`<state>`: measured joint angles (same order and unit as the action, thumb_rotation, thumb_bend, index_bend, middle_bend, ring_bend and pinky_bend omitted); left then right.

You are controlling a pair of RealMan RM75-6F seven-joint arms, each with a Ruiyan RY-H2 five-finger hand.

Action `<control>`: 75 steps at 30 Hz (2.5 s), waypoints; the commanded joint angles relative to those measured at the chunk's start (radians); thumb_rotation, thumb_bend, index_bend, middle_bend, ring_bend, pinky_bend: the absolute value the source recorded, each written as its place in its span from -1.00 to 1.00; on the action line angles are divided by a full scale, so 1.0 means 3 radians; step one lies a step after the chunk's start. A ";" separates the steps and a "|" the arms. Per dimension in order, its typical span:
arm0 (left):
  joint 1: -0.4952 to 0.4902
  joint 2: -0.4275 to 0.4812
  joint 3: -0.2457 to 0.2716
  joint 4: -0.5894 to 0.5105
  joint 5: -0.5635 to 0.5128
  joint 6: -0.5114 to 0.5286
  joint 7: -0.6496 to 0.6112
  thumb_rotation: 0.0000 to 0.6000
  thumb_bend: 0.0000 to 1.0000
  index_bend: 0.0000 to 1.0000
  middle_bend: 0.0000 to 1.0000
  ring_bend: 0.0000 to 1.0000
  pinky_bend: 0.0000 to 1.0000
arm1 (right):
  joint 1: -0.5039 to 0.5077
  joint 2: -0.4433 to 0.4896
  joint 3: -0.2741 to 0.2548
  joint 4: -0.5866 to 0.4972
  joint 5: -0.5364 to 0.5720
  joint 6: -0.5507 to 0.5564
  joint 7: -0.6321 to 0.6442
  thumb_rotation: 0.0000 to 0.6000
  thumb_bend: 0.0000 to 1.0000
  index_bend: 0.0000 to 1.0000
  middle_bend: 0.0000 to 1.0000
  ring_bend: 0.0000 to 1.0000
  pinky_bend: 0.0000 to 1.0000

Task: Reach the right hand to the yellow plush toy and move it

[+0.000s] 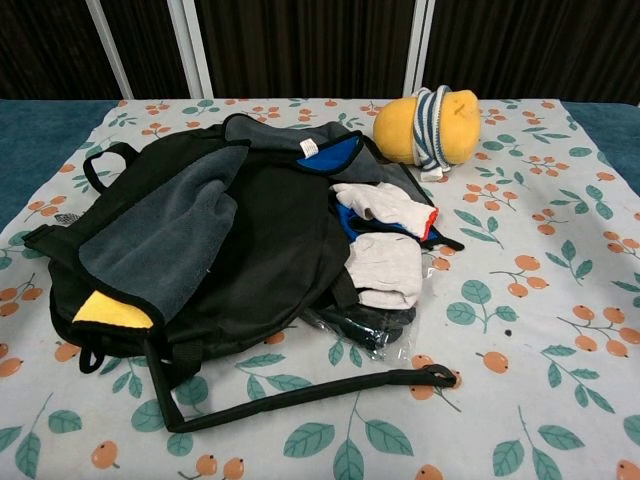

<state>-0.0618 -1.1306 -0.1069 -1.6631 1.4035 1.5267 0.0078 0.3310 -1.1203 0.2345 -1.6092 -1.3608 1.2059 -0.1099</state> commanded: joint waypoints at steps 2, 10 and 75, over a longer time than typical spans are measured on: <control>-0.0004 0.0007 -0.0013 -0.0003 -0.0027 -0.0015 -0.0012 1.00 0.19 -0.55 -0.86 -0.77 -0.97 | 0.0434 0.0100 0.0310 -0.0264 0.0415 -0.0406 -0.0390 1.00 -0.60 -1.00 -0.97 -0.78 -0.60; -0.0003 0.0009 -0.0026 0.0011 -0.0053 -0.0019 -0.0031 1.00 0.19 -0.55 -0.86 -0.77 -0.97 | 0.1135 -0.0154 0.0596 -0.0195 0.1339 -0.0829 -0.1036 1.00 -0.70 -1.00 -0.97 -0.78 -0.63; 0.0020 0.0133 -0.0091 -0.0217 -0.0401 -0.0166 -0.0008 1.00 0.19 -0.55 -0.87 -0.76 -0.96 | 0.2483 -0.2935 0.0262 0.4072 0.1390 -0.1643 -0.0315 1.00 0.21 -0.08 0.07 0.32 0.19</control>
<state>-0.0558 -1.0906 -0.1341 -1.7282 1.2831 1.4768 0.0053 1.0709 -1.9699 0.3118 -0.4319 -0.9151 0.7103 -0.2335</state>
